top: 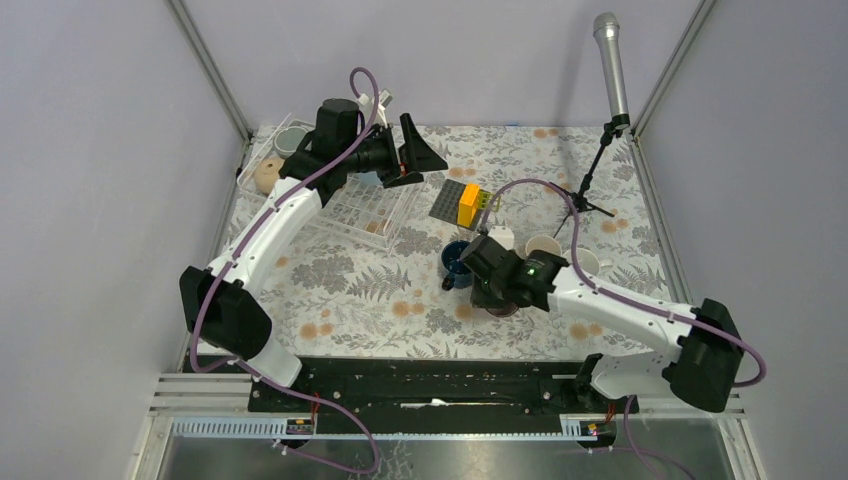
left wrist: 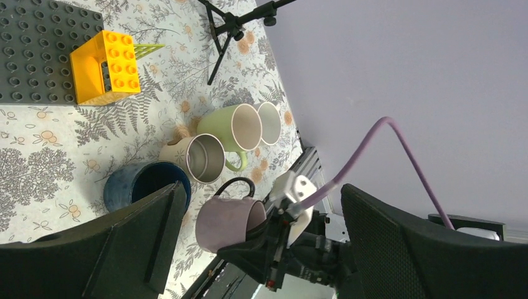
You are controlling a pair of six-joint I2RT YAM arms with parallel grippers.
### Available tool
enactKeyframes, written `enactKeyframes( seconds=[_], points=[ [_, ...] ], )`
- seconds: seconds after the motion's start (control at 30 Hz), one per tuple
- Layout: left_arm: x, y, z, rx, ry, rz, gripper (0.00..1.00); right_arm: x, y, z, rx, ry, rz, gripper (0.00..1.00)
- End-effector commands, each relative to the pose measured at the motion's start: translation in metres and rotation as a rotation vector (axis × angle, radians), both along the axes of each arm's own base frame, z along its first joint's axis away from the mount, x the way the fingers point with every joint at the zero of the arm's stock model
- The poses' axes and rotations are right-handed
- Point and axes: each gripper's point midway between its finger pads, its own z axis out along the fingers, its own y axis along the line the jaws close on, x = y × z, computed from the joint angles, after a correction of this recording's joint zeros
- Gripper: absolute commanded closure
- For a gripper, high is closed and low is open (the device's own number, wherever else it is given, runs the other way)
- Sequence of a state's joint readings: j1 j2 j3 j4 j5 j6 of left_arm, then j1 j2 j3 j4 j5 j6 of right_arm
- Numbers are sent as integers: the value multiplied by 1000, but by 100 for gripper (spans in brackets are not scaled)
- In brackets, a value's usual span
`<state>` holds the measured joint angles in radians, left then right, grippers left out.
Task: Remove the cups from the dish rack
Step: Place the cup at the center of the board.
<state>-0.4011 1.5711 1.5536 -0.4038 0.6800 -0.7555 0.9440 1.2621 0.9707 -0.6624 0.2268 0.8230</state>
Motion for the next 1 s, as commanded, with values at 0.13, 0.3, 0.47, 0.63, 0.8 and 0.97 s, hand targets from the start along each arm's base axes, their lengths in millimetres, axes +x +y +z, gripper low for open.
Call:
enactKeyframes(
  seconds=[0.13,0.3,0.47,0.63,0.8,0.97],
  points=[
    [-6,4,39,-21,-128,-4,1,6,23,-19,-45,-32,-3,100],
    [-7,4,39,-15,-130,-9,1,5,35,-35,-79,1,42,100],
    [-7,4,38,-11,-132,-12,1,7,41,-41,-101,5,80,100],
    [-5,4,34,-5,-127,-12,1,9,50,-46,-118,22,122,100],
    [-5,4,31,2,-126,-13,1,10,51,-53,-152,40,137,100],
    [-5,4,30,5,-127,-13,1,9,52,-56,-166,56,148,94]
  ],
)
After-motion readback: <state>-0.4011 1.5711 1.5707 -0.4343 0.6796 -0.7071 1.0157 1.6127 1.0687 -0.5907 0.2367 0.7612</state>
